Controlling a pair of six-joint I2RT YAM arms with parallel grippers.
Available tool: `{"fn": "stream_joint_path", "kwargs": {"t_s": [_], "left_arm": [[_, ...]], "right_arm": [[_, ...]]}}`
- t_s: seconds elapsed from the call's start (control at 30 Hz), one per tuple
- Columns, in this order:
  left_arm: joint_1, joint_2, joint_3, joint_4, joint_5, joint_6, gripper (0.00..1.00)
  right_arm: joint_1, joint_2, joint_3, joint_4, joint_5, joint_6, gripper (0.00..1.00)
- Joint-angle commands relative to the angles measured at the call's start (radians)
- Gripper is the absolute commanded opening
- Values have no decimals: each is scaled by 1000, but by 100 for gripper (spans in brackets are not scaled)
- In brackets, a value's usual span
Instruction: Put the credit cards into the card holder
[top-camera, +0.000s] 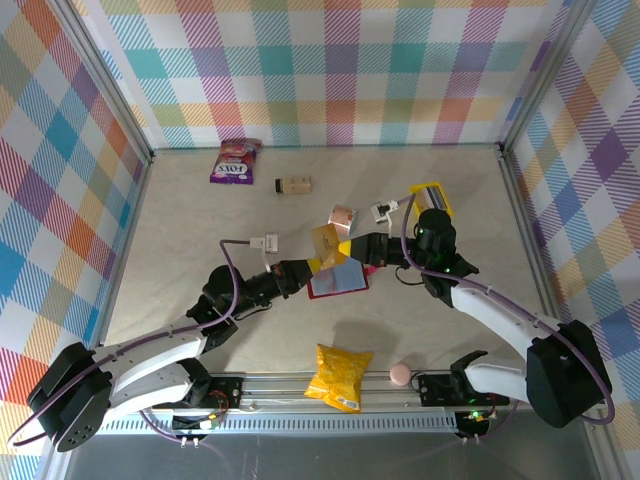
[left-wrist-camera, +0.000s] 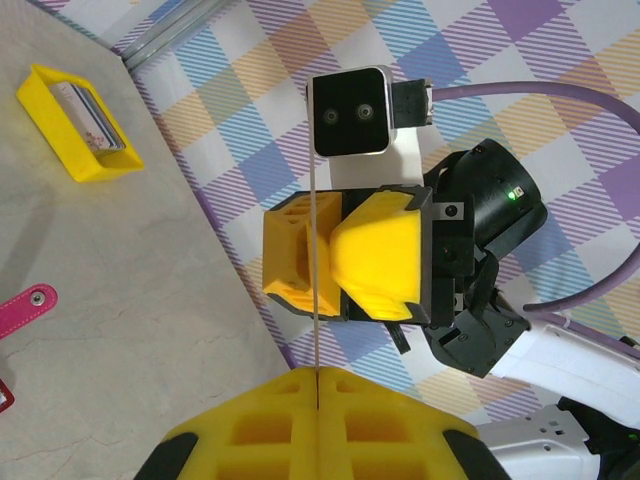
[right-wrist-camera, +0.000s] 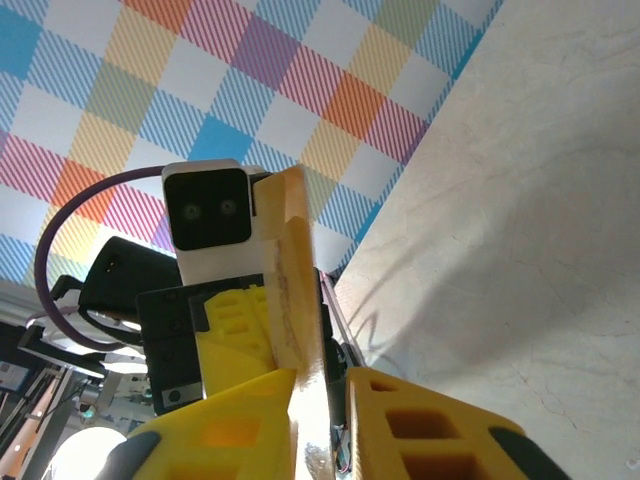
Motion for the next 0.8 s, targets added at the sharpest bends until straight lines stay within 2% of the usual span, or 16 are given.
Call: {"fn": "stream_joint_path", "kwargs": {"t_s": [0.0,0.27,0.33,0.37,0.47,0.5,0.57,0.77], "left_arm": [[-8,8,10,15,-2,16,0],[-8,42,12,25,-2,23,0],[-5,53,20,17,5,34,0],[-3,54,23,7,8,39,3],[20,47,20,-48,3,49,55],[38,42,18,-80,5,52,64],[78,33,23,-153,27,61,70],[164,103,94,-365,125,136,70]], "right_arm": [[6,9,-16,64,-44,-6,16],[6,46,-18,90,-84,-24,10],[6,64,-14,93,-93,-35,3],[6,68,-11,76,-84,-47,0],[2,74,-2,-24,-13,-126,0],[-2,75,-2,-71,28,-153,0],[-14,78,-10,-130,99,-191,0],[-26,97,-96,-127,226,-227,0]]}}
